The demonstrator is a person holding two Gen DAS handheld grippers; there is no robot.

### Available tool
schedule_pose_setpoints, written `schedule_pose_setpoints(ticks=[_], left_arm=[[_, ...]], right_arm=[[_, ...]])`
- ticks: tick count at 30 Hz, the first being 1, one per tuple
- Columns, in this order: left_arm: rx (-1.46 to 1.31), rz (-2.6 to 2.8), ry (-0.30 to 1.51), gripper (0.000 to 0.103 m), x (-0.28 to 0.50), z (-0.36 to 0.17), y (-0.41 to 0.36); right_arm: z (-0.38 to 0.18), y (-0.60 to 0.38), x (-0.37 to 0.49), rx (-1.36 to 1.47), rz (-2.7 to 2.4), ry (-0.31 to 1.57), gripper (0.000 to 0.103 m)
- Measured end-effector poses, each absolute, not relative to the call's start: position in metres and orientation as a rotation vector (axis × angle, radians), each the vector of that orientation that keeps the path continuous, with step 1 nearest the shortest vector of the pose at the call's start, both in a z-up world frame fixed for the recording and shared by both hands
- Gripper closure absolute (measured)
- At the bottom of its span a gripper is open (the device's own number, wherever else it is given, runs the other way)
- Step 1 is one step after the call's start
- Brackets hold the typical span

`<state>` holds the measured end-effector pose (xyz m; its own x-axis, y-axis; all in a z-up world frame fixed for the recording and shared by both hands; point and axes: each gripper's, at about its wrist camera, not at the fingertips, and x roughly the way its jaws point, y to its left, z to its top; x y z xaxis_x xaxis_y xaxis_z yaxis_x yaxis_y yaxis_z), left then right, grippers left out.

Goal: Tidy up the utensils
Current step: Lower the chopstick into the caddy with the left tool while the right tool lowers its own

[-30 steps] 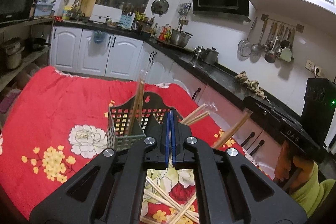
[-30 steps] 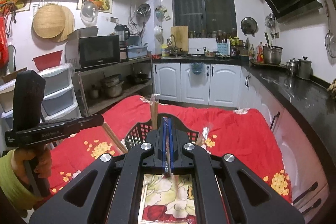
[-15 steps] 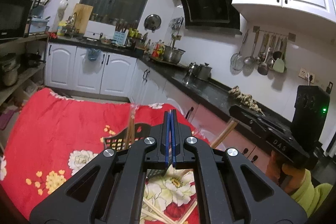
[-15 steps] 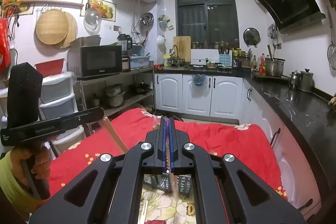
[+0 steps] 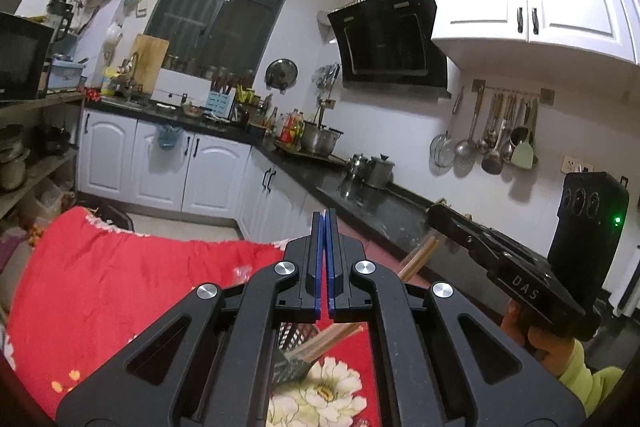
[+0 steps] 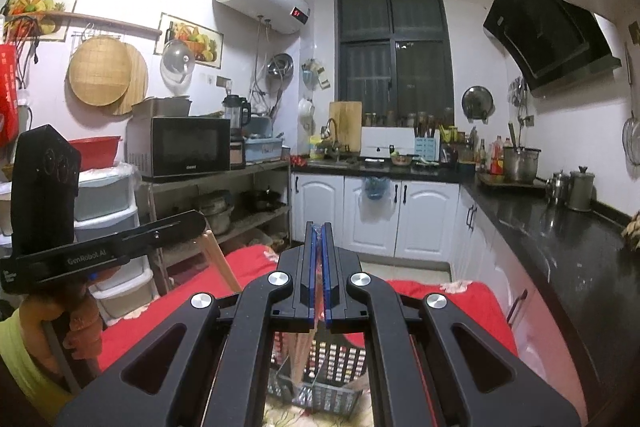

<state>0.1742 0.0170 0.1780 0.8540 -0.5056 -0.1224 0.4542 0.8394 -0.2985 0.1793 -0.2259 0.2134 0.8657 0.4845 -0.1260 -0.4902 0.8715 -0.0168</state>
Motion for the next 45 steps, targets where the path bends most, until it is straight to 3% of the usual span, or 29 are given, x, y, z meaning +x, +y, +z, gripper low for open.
schedule_pose_setpoints(ticks=[15,45], left_arm=[[-0.273,-0.549,0.228,0.103,0.207,0.184,-0.003],[-0.25,-0.504,0.44,0.103,0.249,0.101,-0.016]], right_arm=[[0.227,-0.231,0.213,-0.046,0.457,0.112,0.1],[0.153,-0.222,0.262,-0.008,0.405,0.276,0.1]])
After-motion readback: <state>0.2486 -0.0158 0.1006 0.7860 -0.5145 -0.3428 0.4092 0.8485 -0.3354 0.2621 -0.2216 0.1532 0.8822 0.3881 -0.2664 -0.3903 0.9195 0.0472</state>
